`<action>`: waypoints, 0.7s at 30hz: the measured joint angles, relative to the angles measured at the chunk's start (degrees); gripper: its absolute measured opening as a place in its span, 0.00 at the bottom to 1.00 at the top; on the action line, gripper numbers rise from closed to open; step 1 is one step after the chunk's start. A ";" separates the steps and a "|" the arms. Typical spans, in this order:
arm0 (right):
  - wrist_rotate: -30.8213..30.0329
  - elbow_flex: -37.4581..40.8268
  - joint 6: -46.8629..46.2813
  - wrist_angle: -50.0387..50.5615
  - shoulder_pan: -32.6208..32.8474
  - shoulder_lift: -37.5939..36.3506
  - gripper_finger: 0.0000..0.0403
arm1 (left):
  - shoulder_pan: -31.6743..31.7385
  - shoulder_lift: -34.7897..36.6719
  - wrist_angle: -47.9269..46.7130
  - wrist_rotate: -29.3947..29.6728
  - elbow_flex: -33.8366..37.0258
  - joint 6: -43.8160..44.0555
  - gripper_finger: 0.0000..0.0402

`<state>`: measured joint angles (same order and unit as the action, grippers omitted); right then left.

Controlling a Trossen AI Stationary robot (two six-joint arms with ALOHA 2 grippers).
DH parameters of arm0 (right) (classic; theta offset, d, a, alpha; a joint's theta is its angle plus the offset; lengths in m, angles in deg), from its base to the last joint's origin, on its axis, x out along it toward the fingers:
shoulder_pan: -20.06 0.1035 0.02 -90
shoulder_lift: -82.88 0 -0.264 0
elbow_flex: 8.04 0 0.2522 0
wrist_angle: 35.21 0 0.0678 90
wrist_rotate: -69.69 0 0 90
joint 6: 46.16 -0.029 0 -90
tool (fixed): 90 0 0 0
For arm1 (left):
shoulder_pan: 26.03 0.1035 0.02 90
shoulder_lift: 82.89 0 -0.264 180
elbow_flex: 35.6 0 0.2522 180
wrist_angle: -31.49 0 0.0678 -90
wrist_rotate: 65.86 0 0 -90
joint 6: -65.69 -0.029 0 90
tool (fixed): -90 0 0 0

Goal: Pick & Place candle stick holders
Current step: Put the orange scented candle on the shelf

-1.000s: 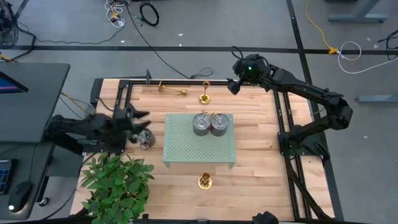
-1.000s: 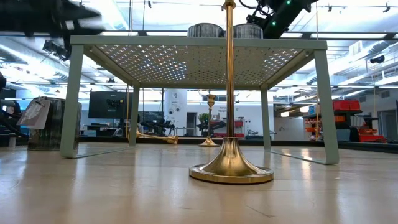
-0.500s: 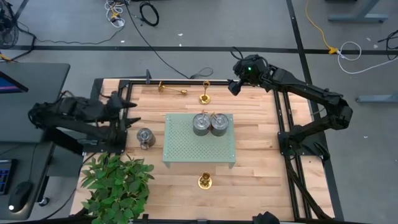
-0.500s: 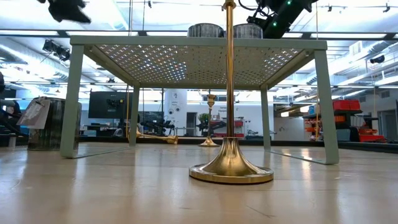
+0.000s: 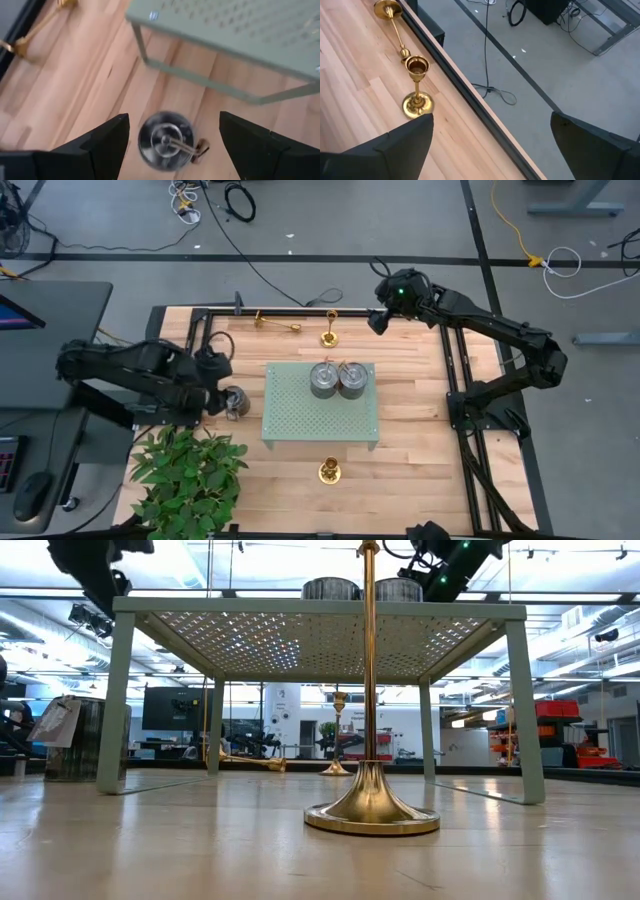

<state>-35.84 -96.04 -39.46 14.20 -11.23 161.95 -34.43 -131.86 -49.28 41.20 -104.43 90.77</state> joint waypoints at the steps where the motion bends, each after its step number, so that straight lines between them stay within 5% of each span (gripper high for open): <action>1: 0.02 0.00 0.00 0.36 0.00 0.00 0.99 | -0.01 -0.67 -0.95 0.06 0.00 0.43 0.77; 21: 0.02 0.00 0.17 1.34 0.00 -0.02 0.99 | 3.64 -2.39 -0.43 -2.64 9.58 5.34 0.77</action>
<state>-35.83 -96.04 -39.28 15.55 -11.23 161.93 -30.79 -134.25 -49.71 38.55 -94.85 96.11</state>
